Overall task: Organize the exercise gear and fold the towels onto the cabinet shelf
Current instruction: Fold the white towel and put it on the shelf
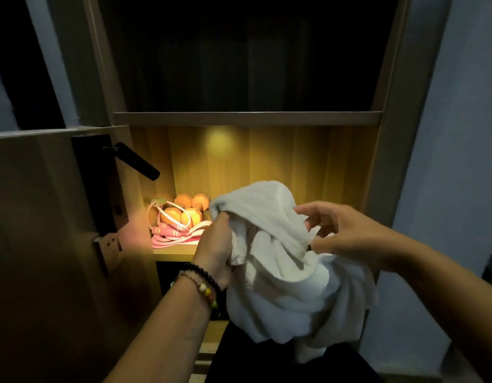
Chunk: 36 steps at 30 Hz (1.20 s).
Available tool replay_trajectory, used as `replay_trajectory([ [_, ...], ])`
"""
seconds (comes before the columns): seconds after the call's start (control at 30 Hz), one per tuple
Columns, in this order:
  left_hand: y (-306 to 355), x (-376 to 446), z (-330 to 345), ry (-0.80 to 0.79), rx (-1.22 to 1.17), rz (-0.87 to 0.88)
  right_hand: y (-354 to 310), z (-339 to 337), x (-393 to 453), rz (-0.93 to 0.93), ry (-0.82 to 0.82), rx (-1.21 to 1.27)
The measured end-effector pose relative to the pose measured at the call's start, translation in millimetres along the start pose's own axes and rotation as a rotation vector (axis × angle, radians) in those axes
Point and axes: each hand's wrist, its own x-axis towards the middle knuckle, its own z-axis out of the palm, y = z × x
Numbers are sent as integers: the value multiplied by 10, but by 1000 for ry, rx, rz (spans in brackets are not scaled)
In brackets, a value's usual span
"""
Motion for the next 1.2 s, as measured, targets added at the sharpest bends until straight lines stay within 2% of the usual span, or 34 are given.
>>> replay_trajectory([
  [0.13,-140,109,61,-58,90,-96,190,215,41,43,37,-108],
  [0.3,-426,269,55,-181,125,-209,483,400,124,34,42,-69],
  [0.47,-685,486,41,-236,191,-199,604,441,325,47,252,92],
  [0.57,-741,687,22,-155,95,-267,612,445,520,79,449,181],
  [0.67,-700,970,37,-87,-61,-349,609,384,662,73,528,277],
  [0.77,-562,1157,198,-142,-253,-373,661,272,697,144,519,298],
  [0.9,-201,1177,593,-242,-397,-278,742,85,686,345,356,377],
  [0.93,-124,1154,707,-269,-419,-259,765,44,693,323,334,439],
  [1.03,55,1047,1055,-344,-504,-191,761,-162,691,175,400,603],
  [1.2,277,941,1511,-478,-654,-168,495,-835,605,-84,591,528],
])
